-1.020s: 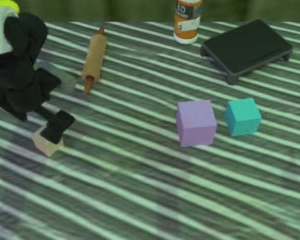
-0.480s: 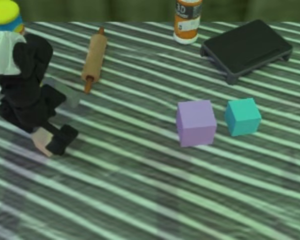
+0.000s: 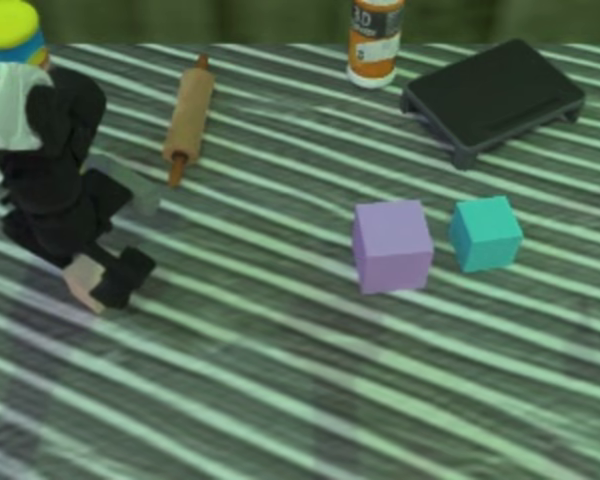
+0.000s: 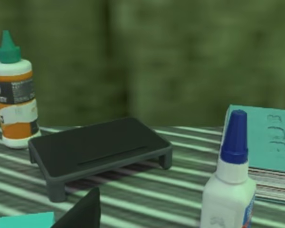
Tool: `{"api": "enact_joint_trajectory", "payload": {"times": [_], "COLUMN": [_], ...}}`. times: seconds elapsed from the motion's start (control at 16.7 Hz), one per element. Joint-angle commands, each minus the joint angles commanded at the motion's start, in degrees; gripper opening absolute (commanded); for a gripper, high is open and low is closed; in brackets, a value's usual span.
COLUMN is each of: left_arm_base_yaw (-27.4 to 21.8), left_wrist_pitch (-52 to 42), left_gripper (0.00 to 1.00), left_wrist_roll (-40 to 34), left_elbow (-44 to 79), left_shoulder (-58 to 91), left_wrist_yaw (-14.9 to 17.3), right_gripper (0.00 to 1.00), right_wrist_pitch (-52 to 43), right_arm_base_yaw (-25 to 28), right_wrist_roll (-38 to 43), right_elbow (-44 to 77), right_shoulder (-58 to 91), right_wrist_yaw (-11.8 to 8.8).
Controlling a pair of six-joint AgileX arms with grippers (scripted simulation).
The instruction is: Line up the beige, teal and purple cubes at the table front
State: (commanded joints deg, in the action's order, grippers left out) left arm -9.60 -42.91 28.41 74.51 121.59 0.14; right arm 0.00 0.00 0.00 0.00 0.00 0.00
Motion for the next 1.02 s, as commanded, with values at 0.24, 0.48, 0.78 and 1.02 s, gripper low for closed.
{"api": "enact_joint_trajectory", "payload": {"times": [0.24, 0.48, 0.78, 1.02], "left_arm_base_yaw": [0.00, 0.00, 0.00, 0.00], "left_wrist_pitch": [0.00, 0.00, 0.00, -3.59], "left_gripper": [0.10, 0.00, 0.00, 0.00], "left_wrist_roll": [0.00, 0.00, 0.00, -0.30], "left_elbow": [0.00, 0.00, 0.00, 2.22], "left_shoulder": [0.00, 0.00, 0.00, -3.02], "left_wrist_yaw": [0.00, 0.00, 0.00, 0.83], "right_gripper": [1.00, 1.00, 1.00, 1.00], "right_wrist_pitch": [0.00, 0.00, 0.00, 0.00], "right_arm_base_yaw": [0.00, 0.00, 0.00, 0.00], "right_wrist_roll": [0.00, 0.00, 0.00, 0.00], "right_elbow": [0.00, 0.00, 0.00, 0.00], "right_shoulder": [0.00, 0.00, 0.00, 0.00], "right_wrist_yaw": [0.00, 0.00, 0.00, 0.00]}}
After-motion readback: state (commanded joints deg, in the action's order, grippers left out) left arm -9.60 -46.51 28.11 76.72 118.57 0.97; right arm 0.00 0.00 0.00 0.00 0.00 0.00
